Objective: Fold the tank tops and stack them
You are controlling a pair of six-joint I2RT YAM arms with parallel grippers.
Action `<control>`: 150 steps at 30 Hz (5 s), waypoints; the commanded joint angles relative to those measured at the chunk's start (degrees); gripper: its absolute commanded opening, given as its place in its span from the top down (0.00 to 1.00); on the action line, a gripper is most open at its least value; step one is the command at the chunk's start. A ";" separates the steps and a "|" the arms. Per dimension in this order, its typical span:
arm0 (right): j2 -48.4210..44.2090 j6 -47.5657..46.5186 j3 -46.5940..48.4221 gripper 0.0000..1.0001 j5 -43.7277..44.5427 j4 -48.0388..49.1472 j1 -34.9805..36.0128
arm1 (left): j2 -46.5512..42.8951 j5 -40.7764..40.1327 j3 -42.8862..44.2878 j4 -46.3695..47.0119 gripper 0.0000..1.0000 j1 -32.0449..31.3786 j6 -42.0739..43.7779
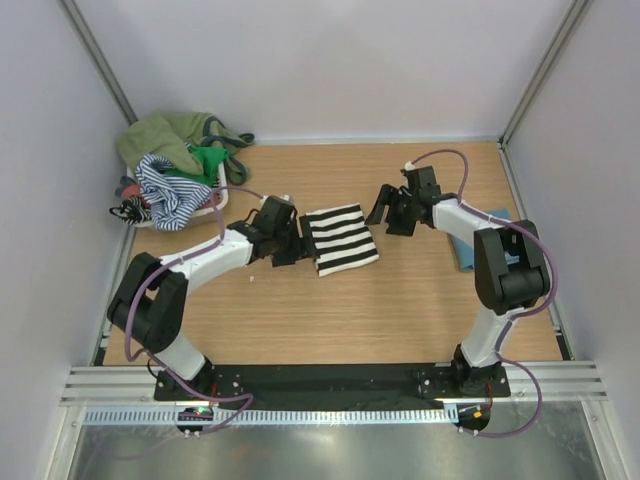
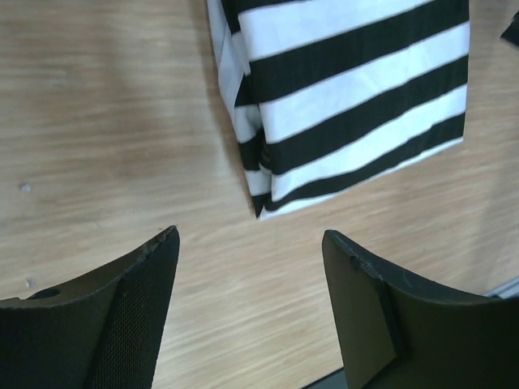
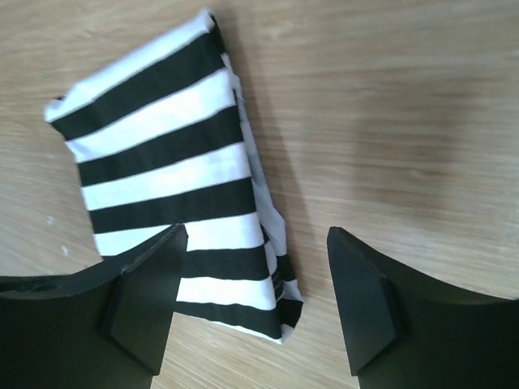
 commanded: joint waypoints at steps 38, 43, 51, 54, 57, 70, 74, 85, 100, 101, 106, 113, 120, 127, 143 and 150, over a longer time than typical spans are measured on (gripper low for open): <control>9.72 -3.59 3.15 0.60 2.77 0.65 8.65 | 16.86 -1.91 10.68 5.28 0.40 3.53 -7.89; 9.98 -3.85 2.97 0.60 2.51 0.73 8.74 | 16.25 -2.09 9.54 7.73 0.32 4.32 -8.86; 9.63 -4.03 2.62 0.60 3.12 0.65 8.65 | 16.32 -0.77 7.33 13.63 0.29 4.67 -10.61; 9.28 -4.03 2.27 0.61 3.39 0.91 8.56 | 19.40 0.20 9.71 11.78 0.35 4.67 -10.88; 8.67 -4.03 1.75 0.60 3.65 1.35 8.56 | 21.51 0.46 10.59 11.61 0.44 4.67 -11.14; 3.23 -2.10 -3.69 0.99 4.27 5.21 6.54 | 24.16 0.65 14.54 10.91 1.00 1.86 -9.04; 1.02 -1.30 -5.90 0.79 4.96 5.04 6.45 | 22.84 -0.41 13.93 9.06 1.00 1.51 -7.81; -15.32 -2.53 -11.09 0.34 29.02 -6.02 -1.63 | 18.01 -0.42 9.28 7.65 1.00 2.65 -4.38; -5.58 -5.17 0.68 0.34 59.72 -21.59 -4.97 | 12.73 2.31 6.55 3.96 1.00 3.00 -1.04; -3.23 -5.52 1.38 0.34 59.81 -22.03 -4.97 | 12.55 2.31 6.55 3.96 1.00 3.00 -1.04; 3.03 -5.52 4.73 0.37 60.34 -24.05 -4.89 | 12.82 3.27 6.99 3.61 1.00 3.00 -0.68; 3.66 -5.87 3.68 0.81 55.87 -23.44 -4.71 | 12.47 3.72 6.90 2.99 1.00 3.00 -0.42; -3.98 -6.23 -2.11 0.93 47.26 -20.98 2.22 | 11.24 5.39 4.71 3.34 1.00 6.42 -0.68; -11.37 -1.13 -6.52 0.87 37.60 -18.43 15.40 | 7.64 3.81 0.49 2.82 1.00 8.01 -0.25; -14.20 6.51 -11.70 0.30 10.69 0.73 22.79 | 0.51 2.31 -11.56 3.43 1.00 10.03 2.04; -5.76 11.43 -11.44 0.30 9.53 6.53 25.34 | 1.21 2.13 -12.08 4.05 1.00 9.94 2.74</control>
